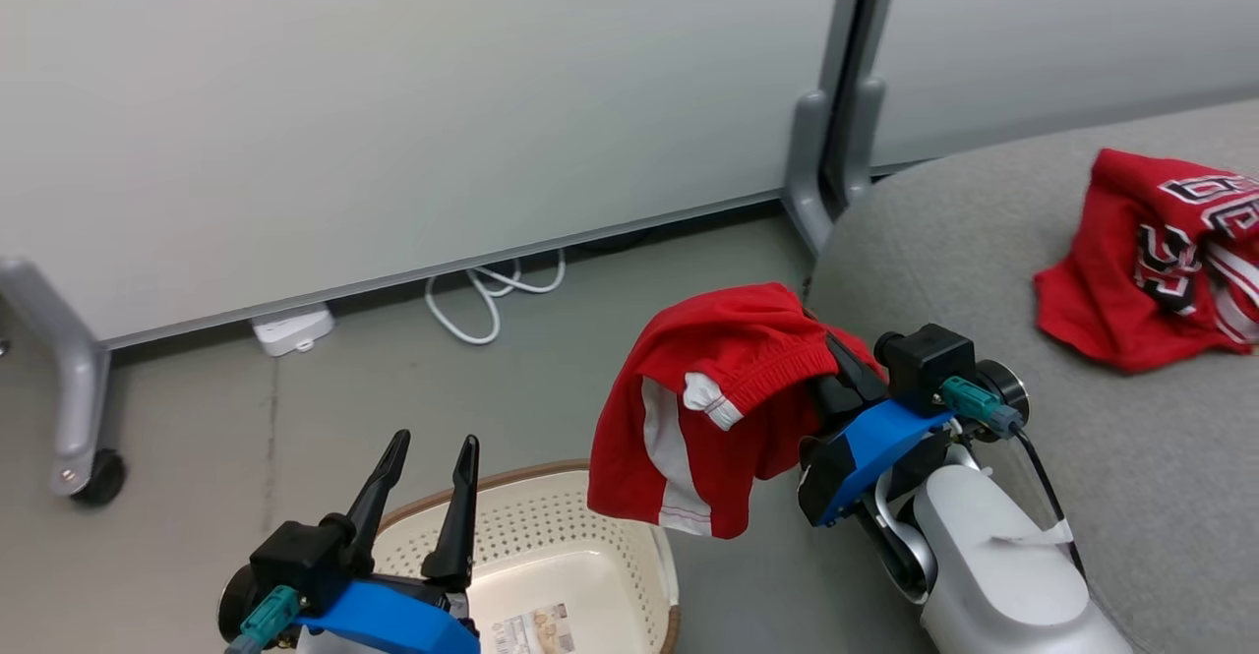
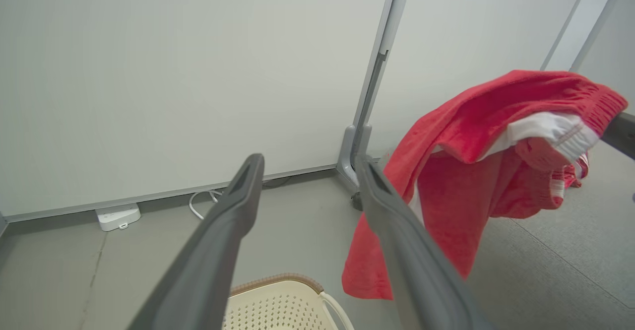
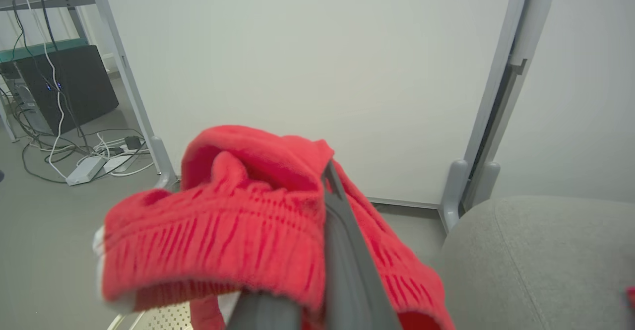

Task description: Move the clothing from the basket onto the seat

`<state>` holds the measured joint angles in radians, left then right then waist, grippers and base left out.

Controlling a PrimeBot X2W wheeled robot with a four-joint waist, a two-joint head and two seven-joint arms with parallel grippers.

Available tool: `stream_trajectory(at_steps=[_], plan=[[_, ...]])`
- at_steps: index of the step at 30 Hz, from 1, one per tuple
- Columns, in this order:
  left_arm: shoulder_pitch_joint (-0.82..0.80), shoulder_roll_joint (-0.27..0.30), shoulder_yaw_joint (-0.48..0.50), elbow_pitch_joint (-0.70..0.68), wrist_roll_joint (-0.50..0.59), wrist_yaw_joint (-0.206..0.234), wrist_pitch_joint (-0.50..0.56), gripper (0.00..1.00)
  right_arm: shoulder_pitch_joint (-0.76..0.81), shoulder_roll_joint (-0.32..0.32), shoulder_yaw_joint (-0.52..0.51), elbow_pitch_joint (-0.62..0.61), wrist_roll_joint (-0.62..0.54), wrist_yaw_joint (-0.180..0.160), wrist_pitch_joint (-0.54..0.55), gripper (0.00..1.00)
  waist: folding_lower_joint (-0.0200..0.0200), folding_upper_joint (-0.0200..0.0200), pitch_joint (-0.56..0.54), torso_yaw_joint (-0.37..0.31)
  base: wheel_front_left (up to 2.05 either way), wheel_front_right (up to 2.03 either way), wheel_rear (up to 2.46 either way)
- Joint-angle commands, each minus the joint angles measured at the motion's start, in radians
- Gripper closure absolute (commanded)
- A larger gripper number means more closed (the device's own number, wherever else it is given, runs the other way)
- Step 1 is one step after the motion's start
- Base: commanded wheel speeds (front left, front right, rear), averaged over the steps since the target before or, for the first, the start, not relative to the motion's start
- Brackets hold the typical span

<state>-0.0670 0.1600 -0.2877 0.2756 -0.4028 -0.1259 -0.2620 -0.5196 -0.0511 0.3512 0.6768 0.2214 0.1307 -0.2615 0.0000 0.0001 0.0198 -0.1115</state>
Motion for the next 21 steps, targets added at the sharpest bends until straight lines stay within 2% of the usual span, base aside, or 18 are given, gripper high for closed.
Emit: stream_trajectory(at_steps=[1,17,21], plan=[[0.000,0.001,0.006,-0.006,0.007,-0.007,-0.004,0.00,0.001,-0.001,0.000,-0.003,-0.002,0.000,-0.005,1.00,0.0000,-0.0001,0.013,-0.042,0.00,0.00,0.00],[-0.022,0.015,0.006,-0.017,0.020,-0.007,-0.004,0.00,-0.003,0.000,-0.017,-0.022,0.008,0.000,-0.005,1.00,0.0000,-0.0001,0.067,-0.328,0.00,0.00,0.00],[-0.033,0.021,-0.001,-0.018,0.023,-0.007,-0.004,0.00,0.006,0.001,-0.020,-0.029,0.012,0.000,-0.005,1.00,0.0000,-0.0001,0.081,-0.374,0.00,0.00,0.00]])
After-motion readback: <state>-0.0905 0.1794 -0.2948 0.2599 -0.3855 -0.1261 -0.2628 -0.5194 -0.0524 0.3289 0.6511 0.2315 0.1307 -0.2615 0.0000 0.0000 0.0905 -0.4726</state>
